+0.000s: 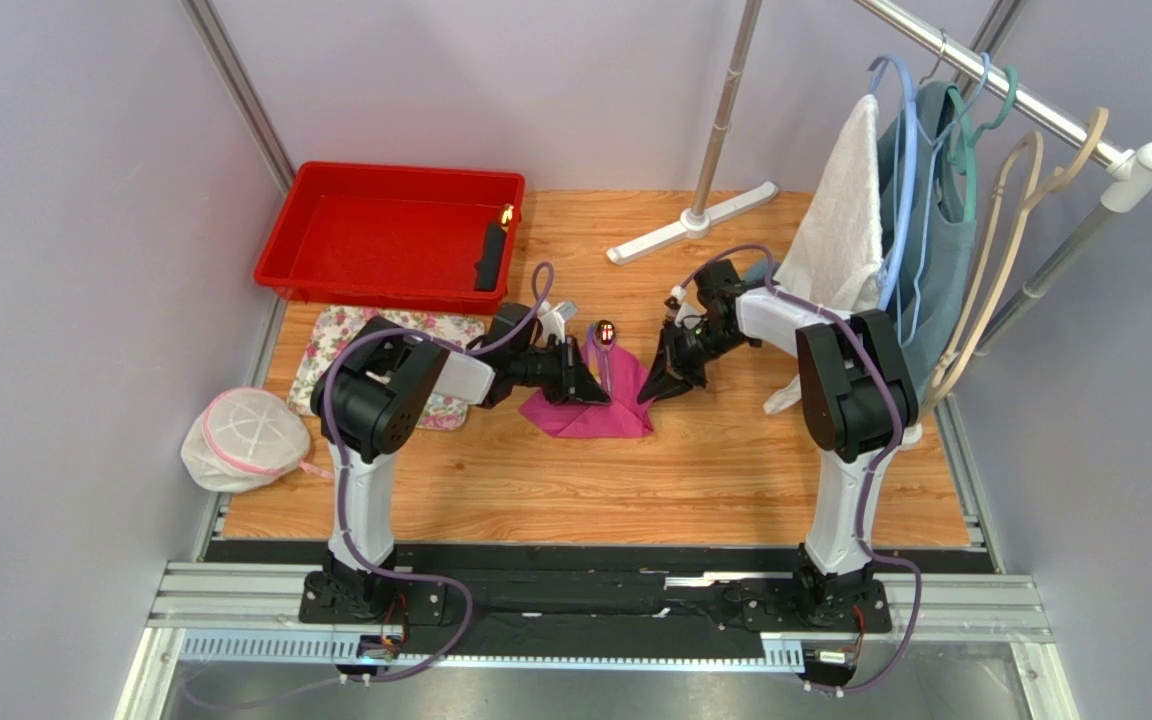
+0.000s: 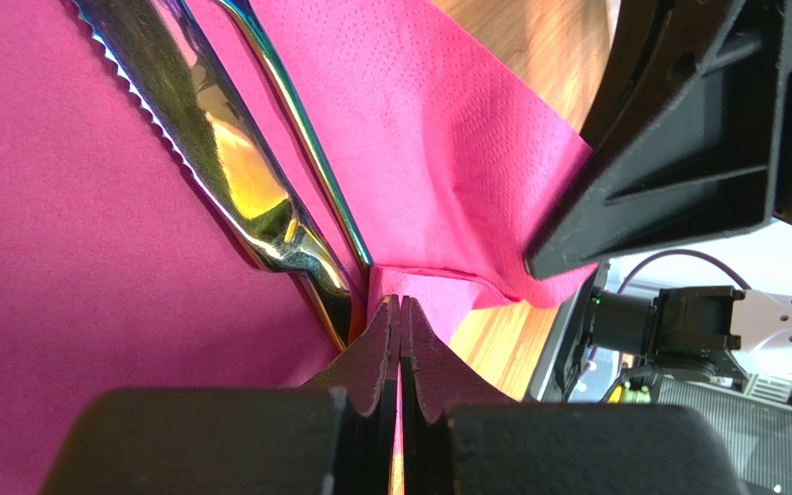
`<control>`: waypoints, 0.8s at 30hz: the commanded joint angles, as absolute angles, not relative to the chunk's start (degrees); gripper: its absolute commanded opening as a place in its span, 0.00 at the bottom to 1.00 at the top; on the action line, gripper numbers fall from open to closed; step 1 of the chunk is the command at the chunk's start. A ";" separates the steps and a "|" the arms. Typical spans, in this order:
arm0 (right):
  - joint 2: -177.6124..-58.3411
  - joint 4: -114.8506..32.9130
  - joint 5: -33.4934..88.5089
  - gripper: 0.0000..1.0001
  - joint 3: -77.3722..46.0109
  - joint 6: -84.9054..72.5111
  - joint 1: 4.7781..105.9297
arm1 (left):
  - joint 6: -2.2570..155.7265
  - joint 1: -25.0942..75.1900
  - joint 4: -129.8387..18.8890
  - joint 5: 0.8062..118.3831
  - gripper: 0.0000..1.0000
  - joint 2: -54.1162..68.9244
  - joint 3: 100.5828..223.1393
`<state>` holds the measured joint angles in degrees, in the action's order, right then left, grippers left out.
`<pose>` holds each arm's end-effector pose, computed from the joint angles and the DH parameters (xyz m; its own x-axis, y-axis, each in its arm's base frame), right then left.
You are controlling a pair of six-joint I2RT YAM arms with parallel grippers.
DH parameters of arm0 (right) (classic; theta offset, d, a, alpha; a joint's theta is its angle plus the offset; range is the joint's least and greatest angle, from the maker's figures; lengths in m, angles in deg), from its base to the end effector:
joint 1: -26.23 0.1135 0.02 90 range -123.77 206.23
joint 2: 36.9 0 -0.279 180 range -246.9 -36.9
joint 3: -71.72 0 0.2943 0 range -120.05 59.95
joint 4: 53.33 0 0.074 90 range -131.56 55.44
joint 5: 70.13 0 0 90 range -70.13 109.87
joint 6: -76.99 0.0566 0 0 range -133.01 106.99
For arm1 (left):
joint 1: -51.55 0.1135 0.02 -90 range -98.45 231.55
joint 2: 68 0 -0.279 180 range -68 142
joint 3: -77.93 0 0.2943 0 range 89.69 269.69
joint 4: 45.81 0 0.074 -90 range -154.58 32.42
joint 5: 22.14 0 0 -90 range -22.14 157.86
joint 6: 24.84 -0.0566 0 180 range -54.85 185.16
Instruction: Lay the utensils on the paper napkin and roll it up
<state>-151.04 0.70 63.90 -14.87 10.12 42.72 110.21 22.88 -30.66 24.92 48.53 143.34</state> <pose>0.3837 0.1546 0.1185 -0.9908 0.0012 0.1354 0.0952 0.7177 0.6898 0.3524 -0.2367 0.0662 -0.9550 -0.0683 -0.2886 0.2252 0.4663 -0.8555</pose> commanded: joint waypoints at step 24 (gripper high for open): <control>-157.57 -4.91 66.36 0.00 -19.06 18.37 47.23 | 110.59 23.69 -27.78 25.05 0.00 44.85 143.57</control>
<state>-156.81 -3.74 68.12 -17.37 17.31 46.94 110.28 23.23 -30.68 25.20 48.46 143.65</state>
